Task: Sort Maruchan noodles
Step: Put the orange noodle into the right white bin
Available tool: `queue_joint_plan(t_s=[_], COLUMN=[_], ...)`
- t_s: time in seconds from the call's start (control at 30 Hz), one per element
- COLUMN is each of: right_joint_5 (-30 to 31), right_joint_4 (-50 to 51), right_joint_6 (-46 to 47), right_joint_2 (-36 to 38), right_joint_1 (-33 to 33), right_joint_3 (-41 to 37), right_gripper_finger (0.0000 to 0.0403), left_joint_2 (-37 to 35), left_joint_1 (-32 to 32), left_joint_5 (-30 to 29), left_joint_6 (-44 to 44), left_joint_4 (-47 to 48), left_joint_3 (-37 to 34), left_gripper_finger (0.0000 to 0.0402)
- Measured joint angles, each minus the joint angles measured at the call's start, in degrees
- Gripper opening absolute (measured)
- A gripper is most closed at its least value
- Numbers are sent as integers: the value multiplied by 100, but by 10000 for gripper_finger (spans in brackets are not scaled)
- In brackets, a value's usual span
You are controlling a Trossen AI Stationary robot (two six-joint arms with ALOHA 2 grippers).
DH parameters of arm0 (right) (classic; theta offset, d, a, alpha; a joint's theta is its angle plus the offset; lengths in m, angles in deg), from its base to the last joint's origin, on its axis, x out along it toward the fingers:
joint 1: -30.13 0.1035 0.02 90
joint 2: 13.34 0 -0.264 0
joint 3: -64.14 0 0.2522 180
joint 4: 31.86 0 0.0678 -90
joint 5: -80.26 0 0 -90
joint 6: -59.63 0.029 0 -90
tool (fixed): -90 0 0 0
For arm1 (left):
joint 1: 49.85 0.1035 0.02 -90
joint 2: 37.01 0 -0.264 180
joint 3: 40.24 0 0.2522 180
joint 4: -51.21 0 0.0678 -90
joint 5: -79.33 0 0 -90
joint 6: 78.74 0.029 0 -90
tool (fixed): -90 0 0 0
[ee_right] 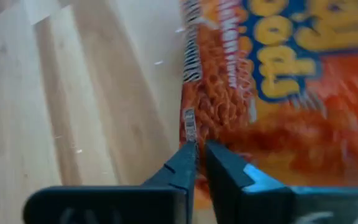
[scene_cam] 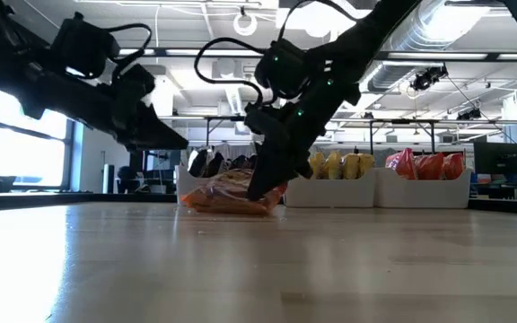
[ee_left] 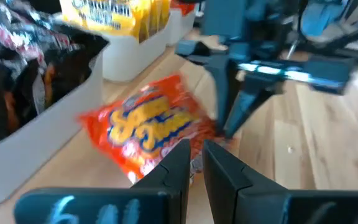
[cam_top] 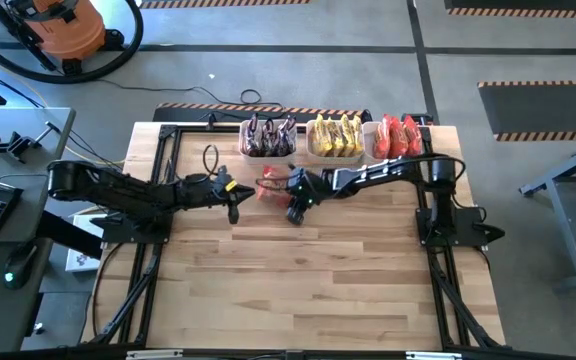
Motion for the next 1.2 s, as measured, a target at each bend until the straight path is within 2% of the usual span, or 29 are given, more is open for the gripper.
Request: queue_joint_plan(t_s=[0.17,0.37,0.53,0.63,0.83,0.93,1.0,1.13,1.2], right_joint_5=[-90,-274,-232,-89,902,1029,715,-542,-896], right_joint_4=[-204,-430,-348,192,1525,1904,1978,1955,2035], right_joint_6=[-2,23,35,12,-173,16,78,183,202], right_joint_2=[-134,-132,15,205,630,727,721,650,642], right_joint_1=[226,415,484,472,386,189,-11,-531,-773], right_joint_3=[0,0,6,154,629,842,928,915,860], right_gripper_finger=[6,10,51,88,150,172,185,207,215], left_joint_2=[782,1805,2535,2948,3597,3848,3983,4103,4104], left_joint_1=[-20,-216,-339,-336,-334,-337,-339,-363,-397], left_joint_5=[-28,-53,-112,-124,-151,-152,-157,-157,-174], left_joint_6=[58,262,356,356,357,398,450,570,674], left_joint_4=[-260,-889,-895,-905,-1057,-1120,-1305,-1489,-1507], left_joint_3=[218,570,931,1103,1388,1477,1473,1432,1407], left_gripper_finger=[35,35,35,35,35,35,35,35,35])
